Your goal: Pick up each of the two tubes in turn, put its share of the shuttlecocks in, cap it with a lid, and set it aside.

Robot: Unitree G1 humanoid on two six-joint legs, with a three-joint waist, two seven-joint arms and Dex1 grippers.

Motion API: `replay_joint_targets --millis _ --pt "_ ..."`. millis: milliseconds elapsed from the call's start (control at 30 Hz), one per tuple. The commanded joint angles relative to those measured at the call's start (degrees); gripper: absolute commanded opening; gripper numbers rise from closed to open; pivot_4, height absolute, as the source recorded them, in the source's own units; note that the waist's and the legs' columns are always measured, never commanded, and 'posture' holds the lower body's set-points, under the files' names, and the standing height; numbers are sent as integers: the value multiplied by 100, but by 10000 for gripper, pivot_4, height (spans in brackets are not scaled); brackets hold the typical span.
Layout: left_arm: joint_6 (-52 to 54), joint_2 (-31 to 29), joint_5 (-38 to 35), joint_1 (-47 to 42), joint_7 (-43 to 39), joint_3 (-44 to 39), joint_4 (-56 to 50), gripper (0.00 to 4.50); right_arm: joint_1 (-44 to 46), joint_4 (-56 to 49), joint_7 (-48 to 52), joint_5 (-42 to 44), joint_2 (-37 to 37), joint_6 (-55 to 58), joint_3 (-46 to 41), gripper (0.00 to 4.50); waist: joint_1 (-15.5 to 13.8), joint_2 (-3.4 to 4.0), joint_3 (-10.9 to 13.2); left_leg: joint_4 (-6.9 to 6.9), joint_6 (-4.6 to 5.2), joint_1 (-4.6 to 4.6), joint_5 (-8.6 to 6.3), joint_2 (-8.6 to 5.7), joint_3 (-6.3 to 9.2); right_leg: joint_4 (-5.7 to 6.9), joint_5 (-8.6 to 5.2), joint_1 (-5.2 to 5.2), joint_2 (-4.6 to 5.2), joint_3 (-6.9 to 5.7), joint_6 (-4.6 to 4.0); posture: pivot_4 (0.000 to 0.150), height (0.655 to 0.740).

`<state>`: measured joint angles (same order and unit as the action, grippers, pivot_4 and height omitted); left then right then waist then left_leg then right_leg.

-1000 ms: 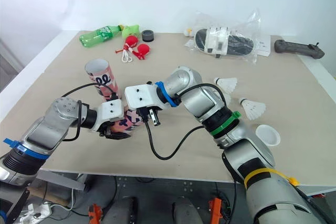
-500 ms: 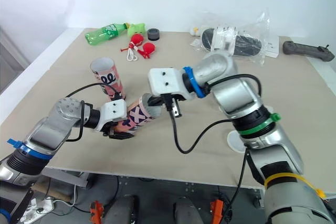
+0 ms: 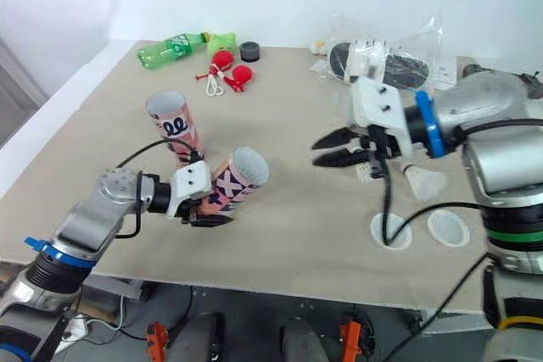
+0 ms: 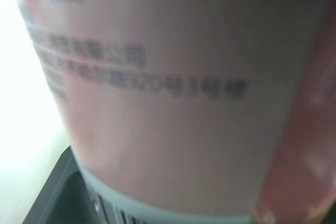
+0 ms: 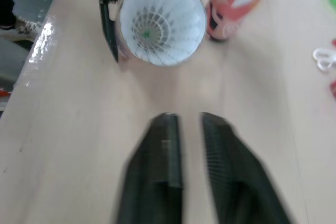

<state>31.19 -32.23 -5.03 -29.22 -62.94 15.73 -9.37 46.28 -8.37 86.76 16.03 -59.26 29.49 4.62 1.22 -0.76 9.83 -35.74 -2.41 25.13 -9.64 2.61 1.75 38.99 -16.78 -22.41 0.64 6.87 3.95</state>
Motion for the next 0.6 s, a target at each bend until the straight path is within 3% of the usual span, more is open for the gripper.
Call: replay_joint_targets --millis 33,167,400,600 --pt "-316 406 -283 -97 286 -150 -54 31154 -99 622 335 -691 -607 -911 303 25925 17 -9 8 1 -1 3 -1 0 -3 -1 -1 -5 0 1 -1 1500 7400" --pt "-814 1114 -623 29 695 -388 141 31154 -193 1182 556 -1186 -918 -1627 752 43850 38 -13 13 4 -1 2 -2 1 -6 -1 -3 -8 -1 2 -4 1500 7400" --pt "-2158 1967 -793 661 1056 -437 841 31154 -327 1766 574 -1529 -1168 -2292 1355 44502 107 -6 15 16 -1 -5 -2 1 -6 0 7 -6 -1 7 -23 1500 7400" --pt "-3208 2277 -643 986 1132 -328 1736 31154 -180 2426 574 -1787 -882 -2503 1692 44502 125 -5 15 8 -4 -8 -1 -1 -6 0 14 -2 -1 8 -22 1500 7400"
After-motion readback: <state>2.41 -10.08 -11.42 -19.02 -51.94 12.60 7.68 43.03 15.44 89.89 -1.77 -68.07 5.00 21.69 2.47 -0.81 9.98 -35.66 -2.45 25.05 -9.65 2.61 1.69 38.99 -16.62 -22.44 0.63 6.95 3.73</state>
